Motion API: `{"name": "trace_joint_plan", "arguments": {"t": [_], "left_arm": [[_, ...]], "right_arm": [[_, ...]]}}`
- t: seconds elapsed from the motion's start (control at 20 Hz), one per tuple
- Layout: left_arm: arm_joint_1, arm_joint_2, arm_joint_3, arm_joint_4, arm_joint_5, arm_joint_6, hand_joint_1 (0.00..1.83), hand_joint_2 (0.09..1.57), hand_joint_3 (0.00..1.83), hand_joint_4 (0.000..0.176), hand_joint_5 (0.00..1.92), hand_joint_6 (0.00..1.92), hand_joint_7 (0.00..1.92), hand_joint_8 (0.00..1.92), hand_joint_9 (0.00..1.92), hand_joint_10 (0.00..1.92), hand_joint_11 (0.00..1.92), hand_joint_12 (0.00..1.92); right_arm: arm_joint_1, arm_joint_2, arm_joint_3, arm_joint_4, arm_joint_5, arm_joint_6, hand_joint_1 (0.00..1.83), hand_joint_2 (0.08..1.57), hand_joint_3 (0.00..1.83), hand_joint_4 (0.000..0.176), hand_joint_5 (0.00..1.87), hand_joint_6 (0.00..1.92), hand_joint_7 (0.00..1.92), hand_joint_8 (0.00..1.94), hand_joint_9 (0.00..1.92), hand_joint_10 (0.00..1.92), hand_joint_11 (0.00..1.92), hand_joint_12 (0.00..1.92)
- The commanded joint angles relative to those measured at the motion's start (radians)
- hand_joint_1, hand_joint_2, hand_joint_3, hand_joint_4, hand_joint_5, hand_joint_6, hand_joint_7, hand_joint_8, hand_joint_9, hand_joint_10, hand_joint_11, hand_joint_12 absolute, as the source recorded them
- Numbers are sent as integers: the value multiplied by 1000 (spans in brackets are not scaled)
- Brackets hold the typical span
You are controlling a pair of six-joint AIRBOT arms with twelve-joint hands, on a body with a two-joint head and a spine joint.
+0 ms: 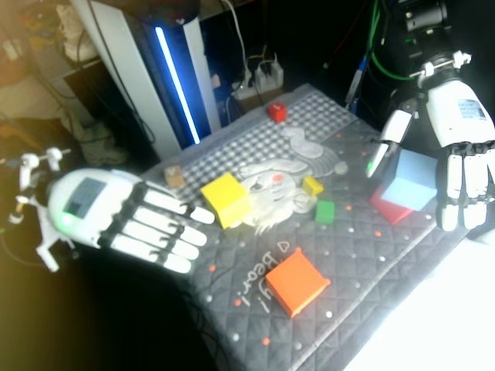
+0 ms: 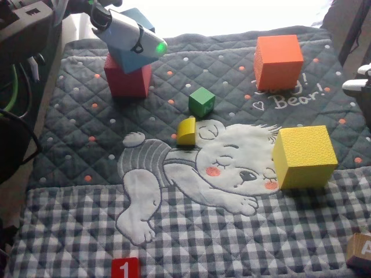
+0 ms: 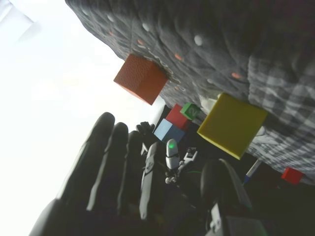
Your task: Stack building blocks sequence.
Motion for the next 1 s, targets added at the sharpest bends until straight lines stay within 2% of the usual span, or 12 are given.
{"name": "trace_joint_plan", "arguments": {"t": [0.0, 0.15, 0.25, 0.3, 0.5, 0.55, 0.6, 0.65, 0.75, 0.8, 0.85, 0.95], "left_arm": [[-16, 10, -8, -5, -137, 0, 598, 941, 0, 176, 214, 0, 217, 0, 235, 0, 0, 1212], [-7, 89, -97, -77, -250, 55, 545, 940, 1, 176, 177, 1, 140, 0, 149, 0, 0, 871], [0, 177, -197, -79, -365, 65, 470, 936, 0, 176, 155, 0, 118, 0, 132, 0, 0, 787], [4, 204, -224, -82, -396, 76, 389, 925, 0, 176, 117, 0, 86, 0, 101, 2, 0, 752], [105, 381, -418, -112, -608, 120, 363, 912, 0, 176, 146, 0, 86, 0, 116, 5, 0, 648], [169, 440, -477, -136, -667, 140, 380, 925, 1, 176, 99, 7, 42, 10, 27, 3, 0, 311], [231, 479, -524, -177, -717, 164, 386, 927, 1, 176, 91, 4, 36, 5, 7, 1, 0, 171], [306, 522, -574, -224, -771, 184, 446, 899, 1, 176, 91, 1, 66, 6, 51, 5, 0, 297], [487, 589, -656, -329, -915, 198, 536, 903, 0, 158, 143, 2, 91, 2, 75, 4, 0, 409], [612, 608, -695, -400, -1034, 198, 528, 884, 0, 172, 149, 2, 104, 2, 109, 8, 0, 551], [677, 613, -713, -444, -1104, 198, 534, 907, 3, 138, 125, 9, 113, 6, 112, 5, 0, 541], [765, 615, -740, -500, -1192, 197, 531, 928, 12, 128, 127, 9, 126, 9, 113, 4, 0, 541]], "right_arm": [[1, 0, 5, 29, 118, 1, 575, 1258, 0, 114, 366, 1, 307, 0, 330, 0, 287, 157], [2, 4, 3, 29, 119, 1, 615, 1248, 0, 105, 366, 0, 312, 2, 333, 1, 285, 152], [2, 22, -8, 29, 131, 1, 579, 1247, 0, 120, 364, 1, 330, 6, 356, 8, 321, 164], [2, 27, -12, 29, 136, 1, 650, 1243, 0, 88, 376, 4, 334, 4, 354, 4, 315, 160], [2, 38, -28, 20, 196, 1, 670, 1239, 0, 107, 370, 1, 332, 2, 333, 2, 285, 148], [8, 39, -34, 5, 214, 1, 632, 1198, 0, 81, 384, 5, 346, 6, 339, 3, 258, 135], [16, 39, -37, -8, 225, 1, 624, 1187, 0, 74, 387, 5, 350, 6, 340, 3, 252, 132], [28, 38, -40, -23, 233, 1, 603, 1136, 0, 108, 392, 2, 359, 3, 340, 1, 226, 119], [59, 37, -46, -55, 243, 1, 561, 1122, 0, 132, 367, 0, 331, 1, 304, 0, 136, 79], [84, 31, -46, -80, 243, 1, 608, 1105, 0, 152, 367, 1, 352, 7, 324, 7, 170, 94], [98, 23, -42, -89, 242, 1, 700, 1070, 0, 174, 419, 3, 381, 2, 319, 1, 302, 119], [115, 2, -30, -94, 240, 1, 705, 1059, 0, 176, 405, 0, 405, 0, 361, 0, 344, 90]]}}
